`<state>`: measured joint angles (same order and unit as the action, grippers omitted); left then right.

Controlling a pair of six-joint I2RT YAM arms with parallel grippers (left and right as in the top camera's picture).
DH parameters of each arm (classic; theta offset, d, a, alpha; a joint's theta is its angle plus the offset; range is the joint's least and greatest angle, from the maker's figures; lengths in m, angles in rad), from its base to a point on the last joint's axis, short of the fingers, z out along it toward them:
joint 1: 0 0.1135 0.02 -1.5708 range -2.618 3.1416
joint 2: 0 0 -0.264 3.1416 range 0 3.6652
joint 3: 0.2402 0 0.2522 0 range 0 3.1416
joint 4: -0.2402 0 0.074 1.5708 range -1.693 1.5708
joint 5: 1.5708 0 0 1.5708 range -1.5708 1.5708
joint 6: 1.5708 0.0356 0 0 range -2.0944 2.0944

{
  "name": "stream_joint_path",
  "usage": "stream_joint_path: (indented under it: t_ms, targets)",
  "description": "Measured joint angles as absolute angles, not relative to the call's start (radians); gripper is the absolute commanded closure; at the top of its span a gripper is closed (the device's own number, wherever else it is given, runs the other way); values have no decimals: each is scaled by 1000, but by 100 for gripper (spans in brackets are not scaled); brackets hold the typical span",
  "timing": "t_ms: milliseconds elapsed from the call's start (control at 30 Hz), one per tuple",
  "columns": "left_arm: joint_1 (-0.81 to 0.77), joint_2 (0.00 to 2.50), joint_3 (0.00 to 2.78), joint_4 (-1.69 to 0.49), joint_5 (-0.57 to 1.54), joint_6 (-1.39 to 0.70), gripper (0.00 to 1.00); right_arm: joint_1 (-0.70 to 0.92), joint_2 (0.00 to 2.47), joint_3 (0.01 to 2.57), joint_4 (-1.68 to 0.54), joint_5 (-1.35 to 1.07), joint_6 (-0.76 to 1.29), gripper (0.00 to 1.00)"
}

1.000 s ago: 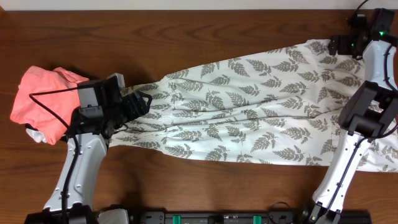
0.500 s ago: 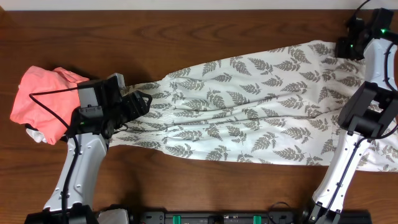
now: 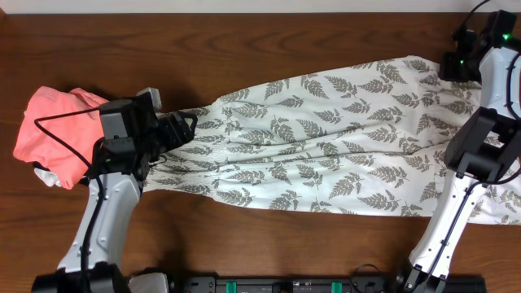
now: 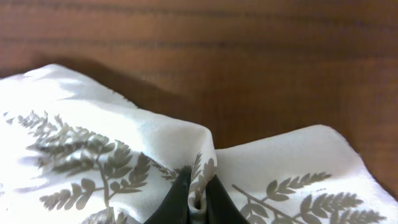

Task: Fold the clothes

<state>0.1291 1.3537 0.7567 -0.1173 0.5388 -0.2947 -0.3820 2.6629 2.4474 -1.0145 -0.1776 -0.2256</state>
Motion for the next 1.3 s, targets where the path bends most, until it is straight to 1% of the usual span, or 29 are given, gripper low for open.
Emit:
stream_joint_path:
  t_ms: [367,500,567,733,867,1100,1167,1233,1267,1300]
  targets:
    - [129,1594,757,-4,529,-395,29,-382,2630,2443,-1068,-142,-202,94]
    - [129,1625,757,12,535,-401,29,-377,2589,2439,-1086,-95,-179,94]
    - [129,1627,757,13,538,-402,29,-373,2551,2439,-1111,-65,-165,96]
    - [129,1627,757,17,543,-412,29,-370,2440,2439,-1232,30,-115,96]
    - [129,1627,757,15,545,-431,30,-370,2376,2439,-1386,91,-81,96]
    - [129,1627,757,-10,554,-449,30,-370,2365,2438,-1645,124,-58,95]
    - [129,1627,757,-23,555,-450,31,-371,2365,2438,-1692,130,-56,94]
    - [129,1627,757,-33,555,-451,38,-371,2365,2438,-1694,132,-54,92]
    - [129,1627,757,-39,555,-455,44,-371,2365,2437,-1695,132,-53,92]
    - [129,1627,757,-46,556,-458,45,-371,2365,2437,-1695,132,-53,92]
